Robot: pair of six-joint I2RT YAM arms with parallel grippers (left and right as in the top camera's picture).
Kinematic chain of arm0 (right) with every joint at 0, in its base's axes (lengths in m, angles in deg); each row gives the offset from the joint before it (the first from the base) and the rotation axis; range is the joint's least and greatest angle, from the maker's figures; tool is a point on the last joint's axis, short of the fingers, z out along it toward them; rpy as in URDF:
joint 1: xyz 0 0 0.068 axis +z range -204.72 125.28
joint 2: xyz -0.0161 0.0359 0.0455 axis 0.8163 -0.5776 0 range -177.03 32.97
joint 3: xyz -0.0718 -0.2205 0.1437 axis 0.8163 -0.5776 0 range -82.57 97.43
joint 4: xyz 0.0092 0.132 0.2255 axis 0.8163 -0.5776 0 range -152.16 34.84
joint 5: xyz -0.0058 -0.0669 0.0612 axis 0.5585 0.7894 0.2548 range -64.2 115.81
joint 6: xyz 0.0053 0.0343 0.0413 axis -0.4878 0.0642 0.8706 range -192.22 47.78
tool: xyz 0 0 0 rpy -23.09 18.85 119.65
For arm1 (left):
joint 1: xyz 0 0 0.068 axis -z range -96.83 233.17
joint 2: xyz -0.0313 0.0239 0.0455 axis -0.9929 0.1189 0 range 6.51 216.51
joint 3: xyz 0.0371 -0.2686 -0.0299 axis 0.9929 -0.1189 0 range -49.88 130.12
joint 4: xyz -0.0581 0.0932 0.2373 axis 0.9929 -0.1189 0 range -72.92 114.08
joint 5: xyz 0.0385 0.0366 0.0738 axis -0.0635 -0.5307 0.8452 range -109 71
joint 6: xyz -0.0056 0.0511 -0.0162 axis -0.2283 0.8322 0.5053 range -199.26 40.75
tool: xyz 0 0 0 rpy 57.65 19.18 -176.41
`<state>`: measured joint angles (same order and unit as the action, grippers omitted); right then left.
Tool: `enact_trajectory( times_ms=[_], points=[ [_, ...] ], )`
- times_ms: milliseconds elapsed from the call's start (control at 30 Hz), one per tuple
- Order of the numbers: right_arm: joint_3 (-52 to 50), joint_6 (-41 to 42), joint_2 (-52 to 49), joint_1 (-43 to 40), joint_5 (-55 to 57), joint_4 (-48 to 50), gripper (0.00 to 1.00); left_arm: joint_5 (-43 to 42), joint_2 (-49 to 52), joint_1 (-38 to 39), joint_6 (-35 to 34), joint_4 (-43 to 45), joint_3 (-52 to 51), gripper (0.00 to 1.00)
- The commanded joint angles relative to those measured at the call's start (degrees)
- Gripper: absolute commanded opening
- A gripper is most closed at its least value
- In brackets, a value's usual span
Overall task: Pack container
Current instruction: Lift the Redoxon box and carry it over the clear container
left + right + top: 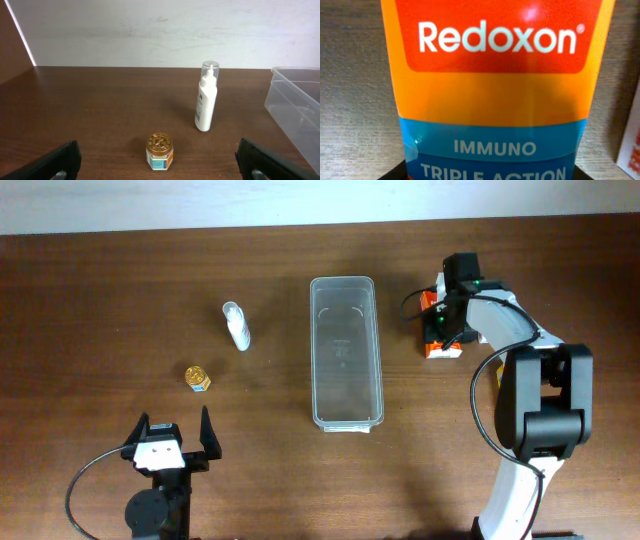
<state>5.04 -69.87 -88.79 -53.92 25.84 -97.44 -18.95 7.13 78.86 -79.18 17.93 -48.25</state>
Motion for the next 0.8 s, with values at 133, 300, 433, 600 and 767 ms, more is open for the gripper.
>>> enact_trajectory(
  times_ms=[133, 300, 433, 600, 767],
  points=[
    [16.72, 0.09, -0.37, 0.44, -1.29, -10.97, 0.53, 0.37, -0.33, -0.20, 0.85, 0.37, -0.52, 0.99],
    [31.82, 0.11, -0.33, 0.72, -11.61, -23.76, 0.53, 0.37, -0.33, -0.20, 0.85, 0.37, -0.52, 1.00],
    [43.15, 3.98, -0.33, 2.93, -15.06, -31.21, 0.50, 0.37, -0.33, -0.20, 0.85, 0.37, -0.52, 1.00],
    [47.34, 9.25, -0.33, 8.70, -15.43, -33.62, 0.49, 0.37, -0.33, -0.20, 0.87, 0.37, -0.52, 1.00],
    [46.62, 14.49, -0.70, 15.28, -10.86, -33.66, 0.53, 0.37, -0.33, -0.20, 0.85, 0.37, -0.52, 1.00]
  ],
)
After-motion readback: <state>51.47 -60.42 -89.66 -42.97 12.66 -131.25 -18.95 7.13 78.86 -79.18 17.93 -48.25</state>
